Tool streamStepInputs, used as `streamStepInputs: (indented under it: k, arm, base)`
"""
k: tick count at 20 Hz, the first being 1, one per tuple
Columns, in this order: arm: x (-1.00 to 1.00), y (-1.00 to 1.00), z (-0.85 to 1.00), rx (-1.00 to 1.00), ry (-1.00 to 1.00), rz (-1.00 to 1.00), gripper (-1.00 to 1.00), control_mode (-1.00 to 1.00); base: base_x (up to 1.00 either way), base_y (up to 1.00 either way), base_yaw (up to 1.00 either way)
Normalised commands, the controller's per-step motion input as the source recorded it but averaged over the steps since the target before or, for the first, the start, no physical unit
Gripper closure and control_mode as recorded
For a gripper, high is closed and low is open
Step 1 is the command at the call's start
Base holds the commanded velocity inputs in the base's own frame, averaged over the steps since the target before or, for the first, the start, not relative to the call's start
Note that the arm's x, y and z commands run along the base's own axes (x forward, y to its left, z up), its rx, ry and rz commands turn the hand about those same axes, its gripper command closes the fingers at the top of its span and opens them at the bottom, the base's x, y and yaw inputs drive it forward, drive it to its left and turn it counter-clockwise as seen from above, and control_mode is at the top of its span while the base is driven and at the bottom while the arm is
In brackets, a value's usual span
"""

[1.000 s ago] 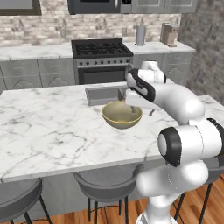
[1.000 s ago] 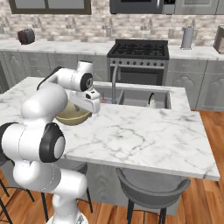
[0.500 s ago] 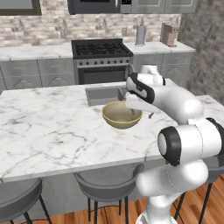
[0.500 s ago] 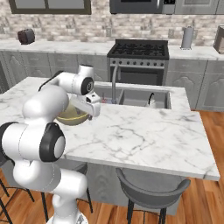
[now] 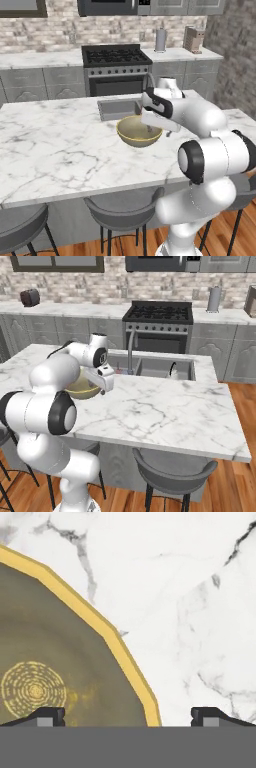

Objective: Pick the kettle and bowl and place them in the sink. Then turn on the water.

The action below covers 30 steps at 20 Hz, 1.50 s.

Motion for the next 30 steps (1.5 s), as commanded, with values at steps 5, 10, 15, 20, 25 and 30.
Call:
streamStepInputs:
  k: [5, 10, 15, 20, 25, 30]
  arm:
    - [0.11, 0.04, 0.0, 0.0, 0.0, -0.07, -1.0, -1.0]
    - [0.0, 0.0, -0.08, 0.0, 0.0, 0.0, -1.0, -1.0]
    - [0.0, 0.0, -0.17, -0.01, 0.0, 0.0, -1.0, -1.0]
    - [0.0, 0.0, -0.02, 0.0, 0.0, 0.0, -1.0, -1.0]
    - [0.0, 0.0, 0.0, 0.0, 0.0, 0.0, 1.0, -1.0]
    - [0.0, 0.0, 0.0, 0.0, 0.0, 0.0, 1.0, -1.0]
  base:
    - [0.0, 0.0, 0.0]
    - [0.0, 0.0, 0.0]
    - [0.0, 0.0, 0.0]
    - [0.0, 0.0, 0.0]
    - [0.0, 0.0, 0.0]
    - [0.0, 0.0, 0.0]
